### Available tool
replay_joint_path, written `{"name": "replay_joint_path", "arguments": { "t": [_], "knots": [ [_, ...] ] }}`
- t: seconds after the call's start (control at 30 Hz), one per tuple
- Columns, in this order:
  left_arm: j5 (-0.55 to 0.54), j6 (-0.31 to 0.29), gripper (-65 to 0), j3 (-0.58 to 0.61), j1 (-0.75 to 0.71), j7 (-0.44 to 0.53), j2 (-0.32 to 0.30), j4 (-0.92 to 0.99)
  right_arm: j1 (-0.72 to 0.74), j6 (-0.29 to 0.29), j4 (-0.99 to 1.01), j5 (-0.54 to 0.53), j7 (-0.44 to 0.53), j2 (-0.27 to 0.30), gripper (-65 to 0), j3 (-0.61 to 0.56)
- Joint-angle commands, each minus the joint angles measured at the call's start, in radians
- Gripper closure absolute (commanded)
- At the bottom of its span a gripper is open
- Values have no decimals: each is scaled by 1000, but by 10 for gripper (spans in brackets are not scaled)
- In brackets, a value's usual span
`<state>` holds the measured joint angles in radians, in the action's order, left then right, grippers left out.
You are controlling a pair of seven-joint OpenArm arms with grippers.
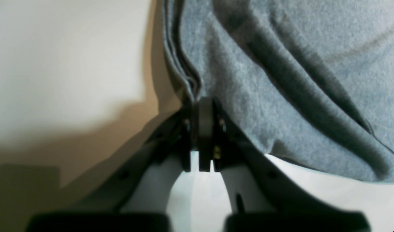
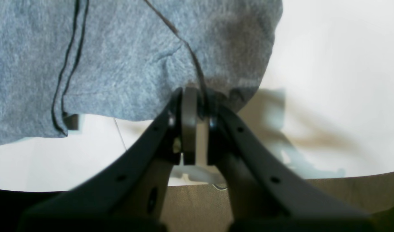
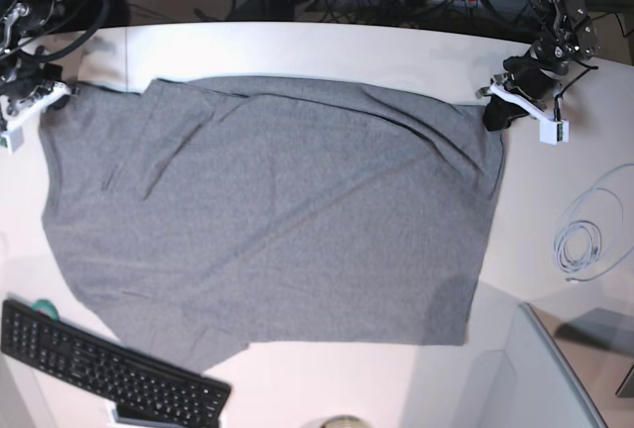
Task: Layout the t-shirt on the table in an organized manner, then fold the t-shirt properly
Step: 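Pull the grasped shirt edge taut with both grippers, spreading it, then hold the shirt edge with both grippers and adjust the right gripper's grip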
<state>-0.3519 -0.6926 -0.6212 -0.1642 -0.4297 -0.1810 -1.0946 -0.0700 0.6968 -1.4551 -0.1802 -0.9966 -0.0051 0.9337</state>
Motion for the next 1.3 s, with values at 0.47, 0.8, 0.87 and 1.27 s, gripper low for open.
{"name": "replay_joint_path", "arguments": {
  "t": [0.47,0.8,0.87,1.27],
  "knots": [
    [-3,-6,0,-7,1,7,-13,-8,6,1,-19,-12,15,52,-272,-29],
    [-3,-6,0,-7,1,7,-13,-8,9,1,-14,-12,17,63,-291,-117],
    [-3,-6,0,-7,1,7,-13,-8,9,1,-14,-12,17,64,-291,-123],
    [-2,-6,0,-4,1,7,-13,-8,3,1,61,-12,58,72,-293,-123]
  ]
}}
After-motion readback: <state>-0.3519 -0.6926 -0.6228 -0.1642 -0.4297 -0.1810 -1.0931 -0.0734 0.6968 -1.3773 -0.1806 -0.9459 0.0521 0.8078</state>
